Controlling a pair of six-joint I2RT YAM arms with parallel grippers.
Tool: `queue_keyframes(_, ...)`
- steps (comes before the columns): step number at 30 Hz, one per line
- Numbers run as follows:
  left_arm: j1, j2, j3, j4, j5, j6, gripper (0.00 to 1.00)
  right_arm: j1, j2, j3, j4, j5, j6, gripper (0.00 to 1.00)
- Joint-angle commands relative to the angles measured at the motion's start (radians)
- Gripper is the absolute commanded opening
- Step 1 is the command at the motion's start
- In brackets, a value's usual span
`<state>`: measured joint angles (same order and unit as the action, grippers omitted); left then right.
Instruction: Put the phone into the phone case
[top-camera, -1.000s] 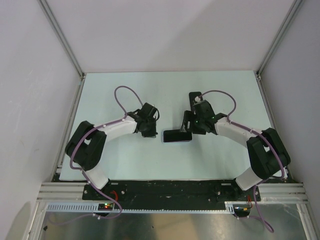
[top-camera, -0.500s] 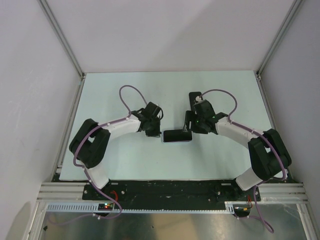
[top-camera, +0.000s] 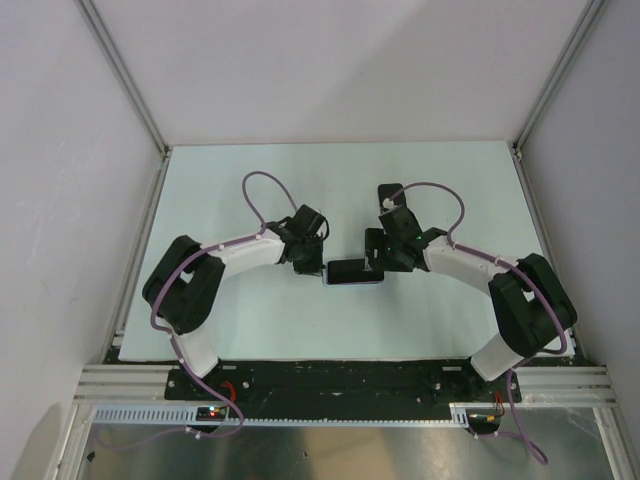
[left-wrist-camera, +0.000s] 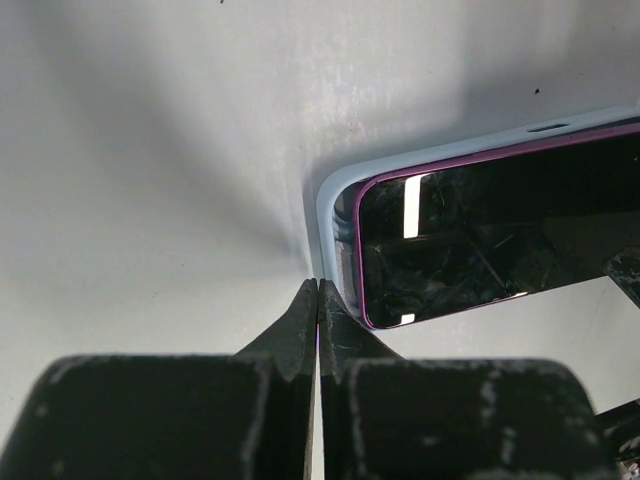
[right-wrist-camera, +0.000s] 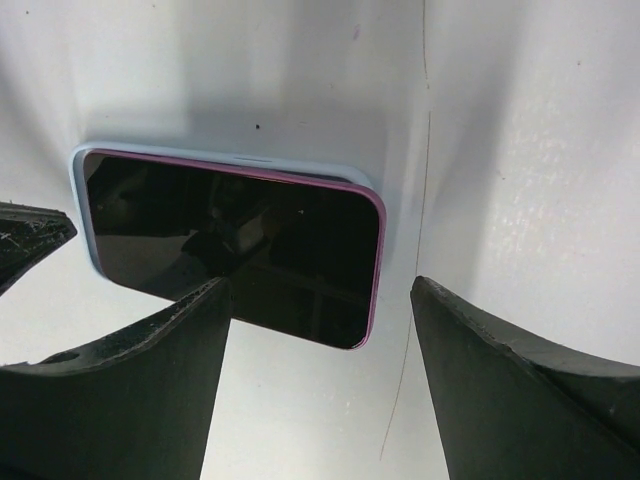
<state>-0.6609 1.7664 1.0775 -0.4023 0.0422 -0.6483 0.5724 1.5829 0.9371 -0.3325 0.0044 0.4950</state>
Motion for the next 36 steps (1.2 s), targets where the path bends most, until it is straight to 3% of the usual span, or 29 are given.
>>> queue_keyframes(1, -0.008, 0.004, 0.043, 0.016, 0.014, -0.010, 0.00, 0.012, 0.013, -0.001, 0.004, 0.040, -0.022, 0.77)
queue_keyframes(11, -0.013, 0.016, 0.052, 0.017, 0.024, -0.007, 0.00, 0.061, 0.056, 0.000, 0.020, 0.047, -0.009, 0.76)
queue_keyframes(15, -0.017, 0.024, 0.057, 0.017, 0.029, -0.006, 0.00, 0.077, 0.064, 0.000, 0.025, 0.060, -0.006, 0.67)
queue_keyframes(21, -0.019, 0.031, 0.062, 0.016, 0.031, -0.007, 0.00, 0.101, 0.079, 0.017, 0.008, 0.094, -0.009, 0.63)
queue_keyframes(32, -0.025, 0.039, 0.073, 0.017, 0.032, -0.007, 0.00, 0.175, 0.149, 0.093, -0.037, 0.116, -0.007, 0.63)
queue_keyframes(36, -0.027, 0.035, 0.068, 0.016, 0.025, -0.005, 0.00, 0.177, 0.136, 0.098, -0.050, 0.143, -0.005, 0.69)
